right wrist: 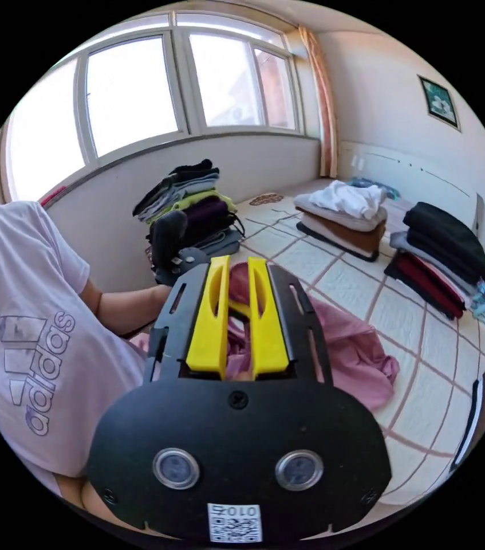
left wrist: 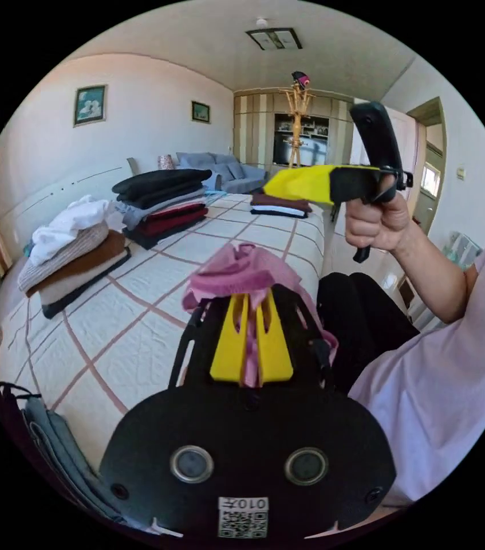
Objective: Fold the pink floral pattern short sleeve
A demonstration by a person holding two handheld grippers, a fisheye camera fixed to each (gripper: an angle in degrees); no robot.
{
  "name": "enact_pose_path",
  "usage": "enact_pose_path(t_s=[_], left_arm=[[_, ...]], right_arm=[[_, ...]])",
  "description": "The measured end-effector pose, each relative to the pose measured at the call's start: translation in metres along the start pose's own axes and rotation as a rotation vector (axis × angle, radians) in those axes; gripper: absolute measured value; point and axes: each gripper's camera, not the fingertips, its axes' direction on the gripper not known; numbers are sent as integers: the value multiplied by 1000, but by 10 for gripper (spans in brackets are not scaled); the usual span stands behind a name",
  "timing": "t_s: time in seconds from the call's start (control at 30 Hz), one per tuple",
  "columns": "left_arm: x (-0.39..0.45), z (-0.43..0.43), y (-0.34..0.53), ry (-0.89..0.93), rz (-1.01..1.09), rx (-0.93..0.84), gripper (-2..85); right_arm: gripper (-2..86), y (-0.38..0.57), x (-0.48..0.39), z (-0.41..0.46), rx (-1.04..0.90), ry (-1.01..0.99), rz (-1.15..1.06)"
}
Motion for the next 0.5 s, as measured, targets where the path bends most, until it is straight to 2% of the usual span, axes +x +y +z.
enact_pose_path(t_s=[0.13, 0.23, 0.3, 0.4, 0.5], left_arm=[[-84, -26, 13, -141, -222, -35, 54], [-141, -45, 13, -195, -340, 15, 67], [-163, -24, 0, -217, -361, -80, 95], [-159, 12, -9, -304, -370, -252, 127], [-121, 14, -2, -312, -320, -247, 141]], right_arm=[[85, 56, 56, -18, -66, 218, 248], [98, 82, 68, -16, -69, 243, 319], [107, 85, 68, -4, -75, 241, 330], [115, 77, 65, 24, -126, 241, 313], [120, 66, 55, 49, -207, 288, 240]])
